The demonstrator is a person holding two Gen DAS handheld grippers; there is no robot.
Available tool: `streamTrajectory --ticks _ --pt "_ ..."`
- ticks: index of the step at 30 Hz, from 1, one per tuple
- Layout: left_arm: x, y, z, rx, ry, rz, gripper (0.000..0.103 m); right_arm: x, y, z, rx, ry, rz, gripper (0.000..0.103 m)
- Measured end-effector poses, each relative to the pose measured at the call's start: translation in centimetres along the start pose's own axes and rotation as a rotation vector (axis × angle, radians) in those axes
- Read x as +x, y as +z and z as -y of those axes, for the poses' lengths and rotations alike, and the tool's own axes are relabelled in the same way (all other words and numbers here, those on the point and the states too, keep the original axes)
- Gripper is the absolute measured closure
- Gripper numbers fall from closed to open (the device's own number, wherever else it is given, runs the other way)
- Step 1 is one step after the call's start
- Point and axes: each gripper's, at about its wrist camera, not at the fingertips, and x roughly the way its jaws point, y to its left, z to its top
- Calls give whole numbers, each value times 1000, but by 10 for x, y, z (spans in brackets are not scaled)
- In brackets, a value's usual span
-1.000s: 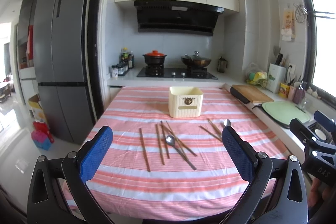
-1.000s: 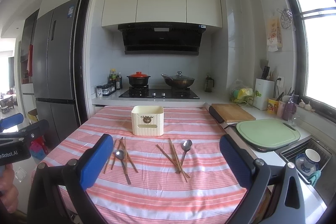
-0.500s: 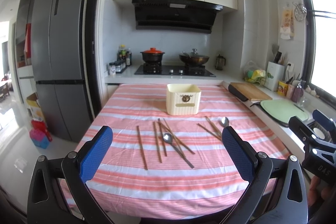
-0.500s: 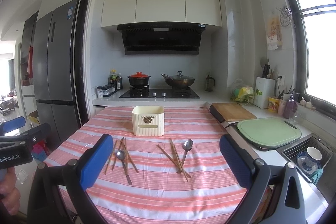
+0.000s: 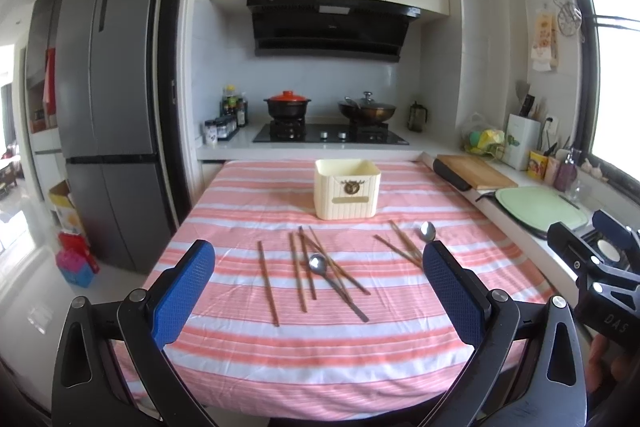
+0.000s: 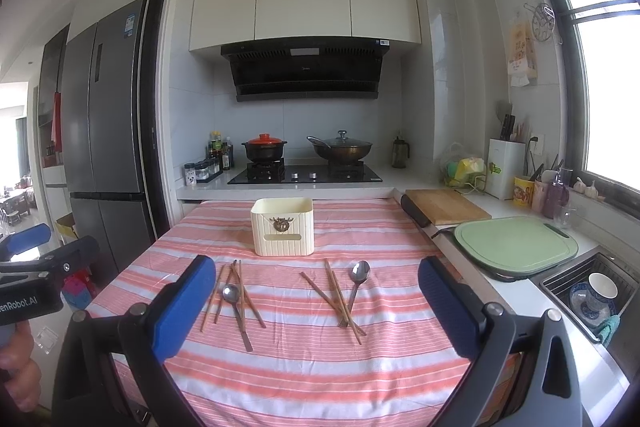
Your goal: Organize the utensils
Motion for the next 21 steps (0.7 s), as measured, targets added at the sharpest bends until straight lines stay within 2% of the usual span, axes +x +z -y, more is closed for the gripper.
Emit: streamTrajectory --ticks 8,12,16,18,21 --pt "15 0 2 32 12 -13 0 10 -2 3 11 -6 -18 0" --pt "30 2 1 31 -15 -42 0 16 -3 7 24 -10 -31 0" --pt "40 1 -2 31 55 -26 0 25 -5 12 33 -32 -47 0" --pt "47 0 -5 34 56 -37 0 29 -5 16 42 -47 -51 0" --pt "56 -3 -17 -25 80 -27 0 34 -7 22 47 -65 -47 0"
